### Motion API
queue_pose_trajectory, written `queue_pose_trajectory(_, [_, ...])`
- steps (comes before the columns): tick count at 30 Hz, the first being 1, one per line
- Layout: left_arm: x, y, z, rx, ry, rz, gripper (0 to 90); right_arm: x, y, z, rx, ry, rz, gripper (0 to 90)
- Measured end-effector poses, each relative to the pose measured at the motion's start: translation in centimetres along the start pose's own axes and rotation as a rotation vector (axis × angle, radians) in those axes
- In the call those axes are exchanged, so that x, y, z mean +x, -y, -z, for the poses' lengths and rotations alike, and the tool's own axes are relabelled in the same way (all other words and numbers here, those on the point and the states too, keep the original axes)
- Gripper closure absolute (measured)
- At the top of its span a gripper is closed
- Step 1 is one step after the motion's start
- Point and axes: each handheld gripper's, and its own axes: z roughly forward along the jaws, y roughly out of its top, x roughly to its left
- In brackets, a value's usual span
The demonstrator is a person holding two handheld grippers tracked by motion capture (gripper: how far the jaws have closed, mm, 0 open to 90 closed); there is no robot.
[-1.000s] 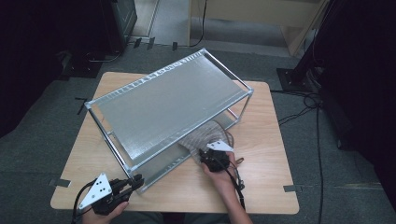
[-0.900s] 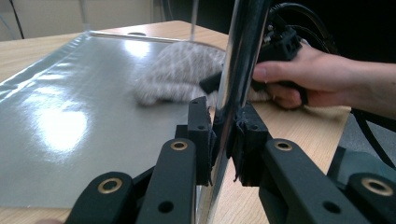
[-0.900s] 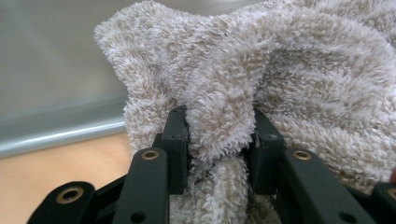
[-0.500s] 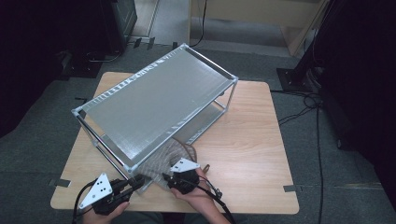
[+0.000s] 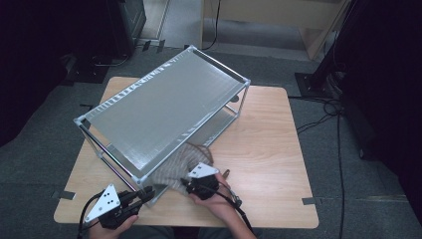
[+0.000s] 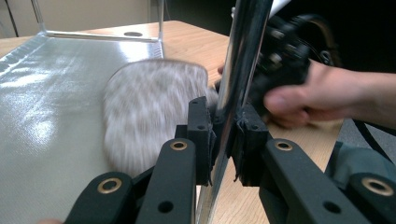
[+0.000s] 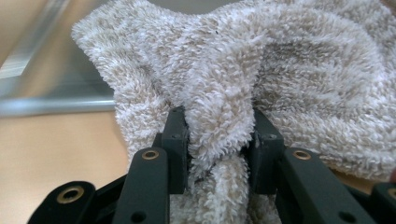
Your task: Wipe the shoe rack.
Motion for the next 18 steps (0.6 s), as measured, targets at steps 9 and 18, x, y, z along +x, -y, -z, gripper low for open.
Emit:
queue_pose_trajectory(9, [-0.2, -0.2, -0.7, 0.004, -0.006, -0.005, 79.2, -8.6, 1.3, 5.0, -0.07, 0.394, -0.221, 67.1])
queue_pose_trajectory(18, [-0.2, -0.4, -1.3, 0.005, 0.0, -0.008, 79.2, -13.6, 3.8, 10.4, -0.125, 0.645, -0.352, 67.8])
